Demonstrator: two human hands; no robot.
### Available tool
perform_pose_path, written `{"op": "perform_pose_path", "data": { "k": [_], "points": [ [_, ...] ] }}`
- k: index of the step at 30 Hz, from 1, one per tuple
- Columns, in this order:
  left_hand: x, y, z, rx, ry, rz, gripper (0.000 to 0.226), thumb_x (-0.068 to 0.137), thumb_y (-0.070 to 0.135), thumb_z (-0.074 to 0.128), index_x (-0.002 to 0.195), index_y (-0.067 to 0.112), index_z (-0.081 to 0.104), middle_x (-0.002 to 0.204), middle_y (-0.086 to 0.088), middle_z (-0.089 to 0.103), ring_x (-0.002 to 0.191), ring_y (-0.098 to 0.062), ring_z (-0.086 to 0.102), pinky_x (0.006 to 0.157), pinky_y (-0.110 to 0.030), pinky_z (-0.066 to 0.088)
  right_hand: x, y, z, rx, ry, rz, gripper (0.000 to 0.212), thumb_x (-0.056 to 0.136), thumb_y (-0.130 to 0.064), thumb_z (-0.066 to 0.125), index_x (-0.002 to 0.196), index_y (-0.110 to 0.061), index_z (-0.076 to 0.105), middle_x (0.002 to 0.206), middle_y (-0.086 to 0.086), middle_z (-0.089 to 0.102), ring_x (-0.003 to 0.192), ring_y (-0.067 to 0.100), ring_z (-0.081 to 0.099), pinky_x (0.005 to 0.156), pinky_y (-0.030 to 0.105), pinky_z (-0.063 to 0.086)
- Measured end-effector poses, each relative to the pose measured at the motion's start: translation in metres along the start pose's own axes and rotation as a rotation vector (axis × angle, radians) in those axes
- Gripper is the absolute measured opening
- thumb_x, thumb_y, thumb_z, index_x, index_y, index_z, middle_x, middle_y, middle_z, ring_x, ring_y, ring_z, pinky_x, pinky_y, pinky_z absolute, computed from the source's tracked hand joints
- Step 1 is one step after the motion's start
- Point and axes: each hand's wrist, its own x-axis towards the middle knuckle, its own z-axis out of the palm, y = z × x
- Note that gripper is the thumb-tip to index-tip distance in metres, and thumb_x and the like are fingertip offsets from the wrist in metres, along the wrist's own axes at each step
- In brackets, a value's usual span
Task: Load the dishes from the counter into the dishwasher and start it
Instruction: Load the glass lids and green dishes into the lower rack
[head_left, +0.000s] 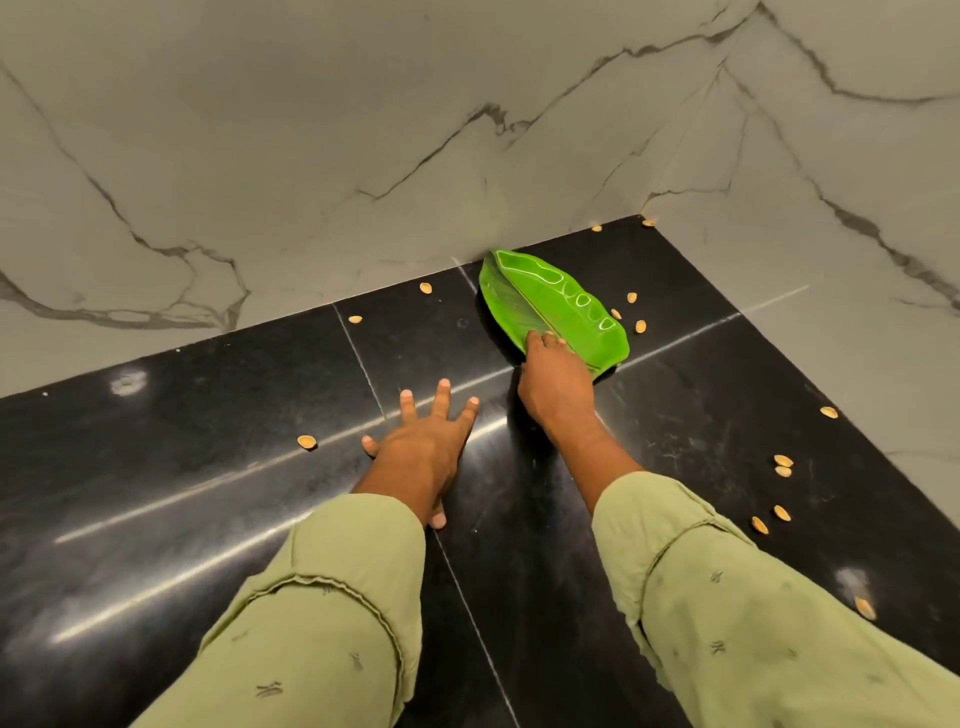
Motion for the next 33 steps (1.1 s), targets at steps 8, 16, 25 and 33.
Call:
{"op": "perform_pose_path", "data": {
  "k": [8, 16, 25, 33],
  "points": [
    [0.002, 0.001, -0.001, -0.006, -0.011, -0.034, 0.153, 0.057, 0.007, 0.095, 0.149, 0.050, -0.019, 0.152, 0.012, -0.044, 0.145, -0.037, -0.030, 0.100, -0.083, 0.019, -0.002, -0.010, 0.001, -0.107, 0.094, -0.014, 0.021, 0.092, -0.003, 0.046, 0.108, -0.009, 0.059, 0.104, 0.013, 0.068, 0.095, 0.033, 0.067, 0.073, 0.036, 0.051],
    [0.009, -0.005, 0.004, 0.067, 0.028, -0.019, 0.154, 0.055, 0.015, 0.097, 0.149, 0.048, -0.022, 0.153, 0.009, -0.042, 0.144, -0.042, -0.028, 0.103, -0.079, 0.024, -0.028, 0.000, -0.029, -0.121, 0.113, -0.096, 0.021, 0.094, -0.001, 0.044, 0.109, -0.006, 0.058, 0.104, 0.015, 0.069, 0.098, 0.039, 0.066, 0.069, 0.038, 0.044],
    [0.009, -0.006, 0.006, 0.090, 0.081, 0.000, 0.154, 0.052, 0.018, 0.098, 0.151, 0.045, -0.017, 0.158, 0.006, -0.035, 0.146, -0.044, -0.022, 0.106, -0.075, 0.025, -0.091, 0.006, -0.044, -0.207, 0.300, -0.158, 0.022, 0.050, -0.004, 0.073, 0.054, -0.017, 0.057, 0.045, 0.001, 0.055, 0.038, 0.022, 0.057, 0.038, 0.020, 0.032],
    [-0.035, -0.019, 0.023, 0.049, 0.290, 0.081, 0.134, 0.068, 0.024, 0.090, 0.158, 0.017, -0.009, 0.163, -0.007, -0.023, 0.150, -0.043, -0.006, 0.116, -0.066, 0.019, -0.163, 0.041, -0.039, -0.215, 0.488, -0.183, 0.024, 0.074, -0.004, 0.037, 0.072, -0.012, 0.060, 0.073, 0.011, 0.066, 0.070, 0.029, 0.067, 0.069, 0.040, 0.056]
  ]
}}
